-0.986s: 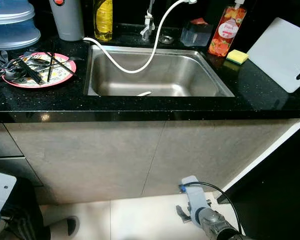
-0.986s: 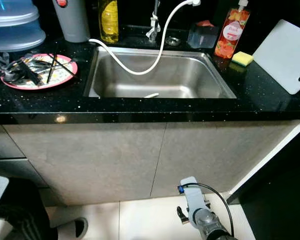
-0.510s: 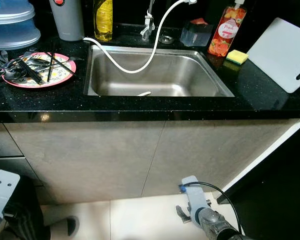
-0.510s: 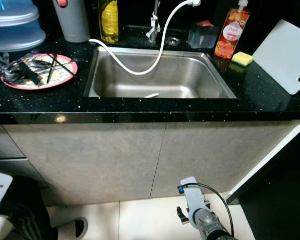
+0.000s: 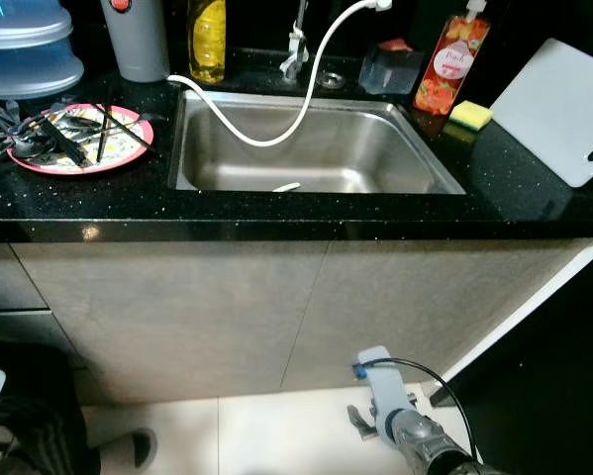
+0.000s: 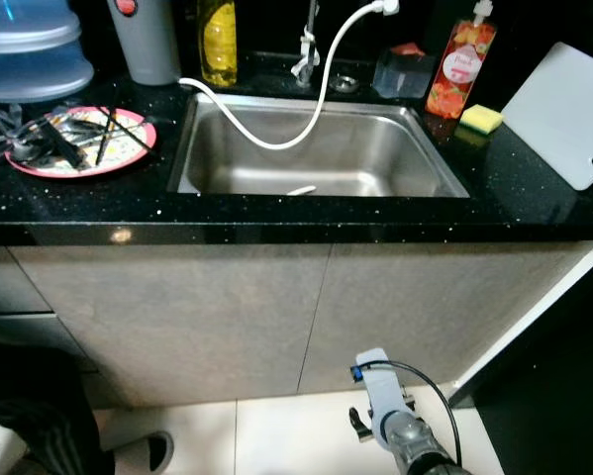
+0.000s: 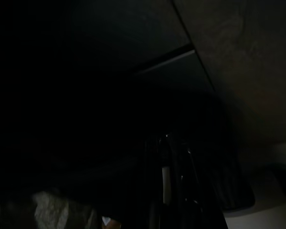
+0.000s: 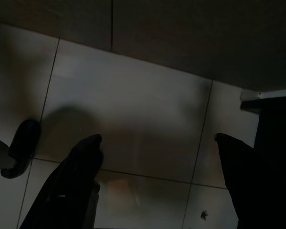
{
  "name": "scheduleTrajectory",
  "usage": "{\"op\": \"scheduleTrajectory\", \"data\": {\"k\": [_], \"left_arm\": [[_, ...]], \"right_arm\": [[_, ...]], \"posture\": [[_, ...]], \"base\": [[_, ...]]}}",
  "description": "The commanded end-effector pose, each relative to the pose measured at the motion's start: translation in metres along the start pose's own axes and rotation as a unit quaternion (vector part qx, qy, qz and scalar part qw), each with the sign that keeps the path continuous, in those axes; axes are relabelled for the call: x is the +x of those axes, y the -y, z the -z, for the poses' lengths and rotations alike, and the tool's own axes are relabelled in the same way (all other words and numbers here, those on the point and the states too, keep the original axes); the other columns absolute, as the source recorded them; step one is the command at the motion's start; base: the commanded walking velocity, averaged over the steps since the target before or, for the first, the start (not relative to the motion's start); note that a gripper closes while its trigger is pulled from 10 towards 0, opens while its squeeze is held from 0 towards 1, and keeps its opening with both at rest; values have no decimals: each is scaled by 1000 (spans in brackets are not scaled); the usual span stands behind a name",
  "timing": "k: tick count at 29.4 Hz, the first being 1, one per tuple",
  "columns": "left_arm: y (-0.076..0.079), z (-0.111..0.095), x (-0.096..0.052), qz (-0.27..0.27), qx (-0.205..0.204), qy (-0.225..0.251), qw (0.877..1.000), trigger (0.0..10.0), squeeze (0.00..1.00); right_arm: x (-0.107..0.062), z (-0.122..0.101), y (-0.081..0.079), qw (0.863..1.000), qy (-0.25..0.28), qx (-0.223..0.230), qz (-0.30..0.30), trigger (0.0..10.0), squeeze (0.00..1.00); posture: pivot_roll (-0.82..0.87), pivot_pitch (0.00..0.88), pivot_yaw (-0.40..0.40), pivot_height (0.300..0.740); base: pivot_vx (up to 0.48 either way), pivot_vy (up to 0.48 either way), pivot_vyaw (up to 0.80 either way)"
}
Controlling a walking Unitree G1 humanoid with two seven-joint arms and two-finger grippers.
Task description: Kitchen organization
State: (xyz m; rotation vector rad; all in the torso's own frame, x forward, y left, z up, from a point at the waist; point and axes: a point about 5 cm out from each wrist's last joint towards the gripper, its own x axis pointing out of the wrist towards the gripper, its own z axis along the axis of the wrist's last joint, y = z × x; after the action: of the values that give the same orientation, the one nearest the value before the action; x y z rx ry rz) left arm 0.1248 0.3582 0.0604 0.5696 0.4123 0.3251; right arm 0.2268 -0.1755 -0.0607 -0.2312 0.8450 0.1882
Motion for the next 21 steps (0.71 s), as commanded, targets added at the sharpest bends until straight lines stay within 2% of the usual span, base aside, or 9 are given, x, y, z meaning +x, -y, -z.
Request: {"op": "scheduleTrajectory", "data": {"k": [1,2,3,5,9,19,21], "left_arm": [[0,-3,-3,-21,-13,15,1000,10000,0],[-5,-4,-3,-52,-25,18,998,10000,0],[-5,-4,-3,-52,-25,18,998,10000,0],[-12,-4,-3,-90,-37,19,995,10000,0],[-19,-2,-3,-108,-30,10,994,10000,0],[-18,-5,-3,-108,-20,18,994,10000,0],[-6,-17,2,-70,-8,41,997,10000,0]], "right_arm": [[-1,4,4,1000,-7,2,4,10000,0],[-1,3,5,1000,-6,0,3,10000,0],[-1,3,5,1000,-6,0,3,10000,0],[0,0,5,1000,-3,-2,3,10000,0],[0,-5,5,1000,1,-4,1,10000,0],[1,-6,5,1000,3,-5,1,10000,0],[0,-3,5,1000,1,-5,1,10000,0]], "posture": [[341,0,-91,740],[343,0,-99,740],[343,0,-99,740],[344,0,-103,740],[345,0,-108,740],[340,0,-107,740],[338,0,-100,740]], "base": [[0,0,0],[0,0,0],[0,0,0],[0,0,0],[0,0,0],[0,0,0],[0,0,0]]}}
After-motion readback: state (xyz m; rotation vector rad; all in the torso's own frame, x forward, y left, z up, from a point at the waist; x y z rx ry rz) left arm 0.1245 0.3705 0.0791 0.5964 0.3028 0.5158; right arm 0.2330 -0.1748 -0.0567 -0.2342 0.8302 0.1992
